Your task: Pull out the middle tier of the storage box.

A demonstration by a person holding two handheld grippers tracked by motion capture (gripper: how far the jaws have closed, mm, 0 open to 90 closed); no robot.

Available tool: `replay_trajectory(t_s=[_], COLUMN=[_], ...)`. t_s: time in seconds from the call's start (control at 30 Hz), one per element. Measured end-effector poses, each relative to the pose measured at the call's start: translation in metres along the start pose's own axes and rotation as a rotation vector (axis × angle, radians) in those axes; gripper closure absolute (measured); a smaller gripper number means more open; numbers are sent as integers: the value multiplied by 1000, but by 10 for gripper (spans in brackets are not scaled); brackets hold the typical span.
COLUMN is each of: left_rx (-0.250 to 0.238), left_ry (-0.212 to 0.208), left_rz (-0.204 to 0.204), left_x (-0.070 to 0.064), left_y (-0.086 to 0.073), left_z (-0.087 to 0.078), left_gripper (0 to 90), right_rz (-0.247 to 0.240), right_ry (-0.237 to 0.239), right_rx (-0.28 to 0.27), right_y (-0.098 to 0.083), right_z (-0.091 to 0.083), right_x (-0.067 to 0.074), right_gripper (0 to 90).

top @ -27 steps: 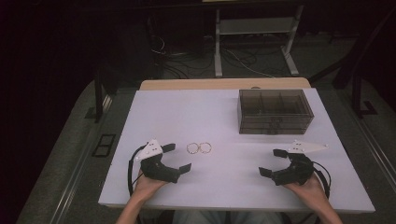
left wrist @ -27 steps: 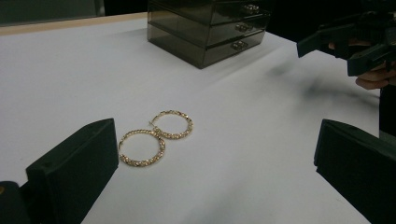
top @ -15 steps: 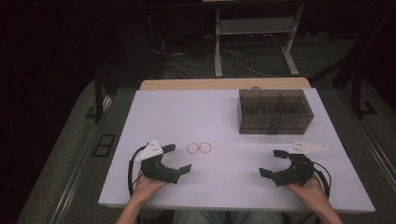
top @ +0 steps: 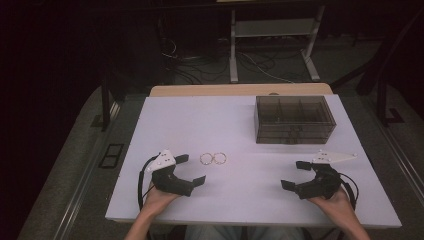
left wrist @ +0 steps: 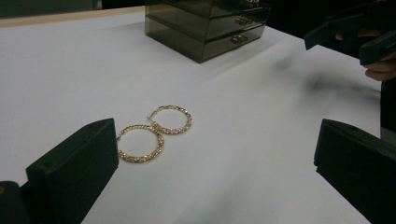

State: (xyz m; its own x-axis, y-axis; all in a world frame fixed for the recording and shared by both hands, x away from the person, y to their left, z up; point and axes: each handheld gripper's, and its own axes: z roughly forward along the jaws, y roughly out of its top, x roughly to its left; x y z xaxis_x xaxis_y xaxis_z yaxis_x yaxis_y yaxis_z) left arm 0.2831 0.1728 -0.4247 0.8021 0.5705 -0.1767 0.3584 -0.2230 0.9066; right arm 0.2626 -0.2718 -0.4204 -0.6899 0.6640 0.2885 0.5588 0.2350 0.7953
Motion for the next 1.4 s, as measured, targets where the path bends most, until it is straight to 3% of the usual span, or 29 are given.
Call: replay_trajectory(t_s=[0.6,0.77,1.07,1.4], left_rx=[-18,-14,-24,-29], left_ry=[32,34,35,35], left_rz=[-24,-25,-33,-41], left_x=[1,2,3,5], left_y=[-2,-2,-3,-3], left_z=[-8,-8,-9,-9], left_gripper=[0,0,0,0], right_rz=[54,96,220,262], right_ry=[9,17,32,29], right_rx=[79,91,77,66], right_y=[25,31,35,35], right_z=[-8,-8,-9,-4], right_x=[1,-5,-27,-39], right_gripper=[2,2,2,2])
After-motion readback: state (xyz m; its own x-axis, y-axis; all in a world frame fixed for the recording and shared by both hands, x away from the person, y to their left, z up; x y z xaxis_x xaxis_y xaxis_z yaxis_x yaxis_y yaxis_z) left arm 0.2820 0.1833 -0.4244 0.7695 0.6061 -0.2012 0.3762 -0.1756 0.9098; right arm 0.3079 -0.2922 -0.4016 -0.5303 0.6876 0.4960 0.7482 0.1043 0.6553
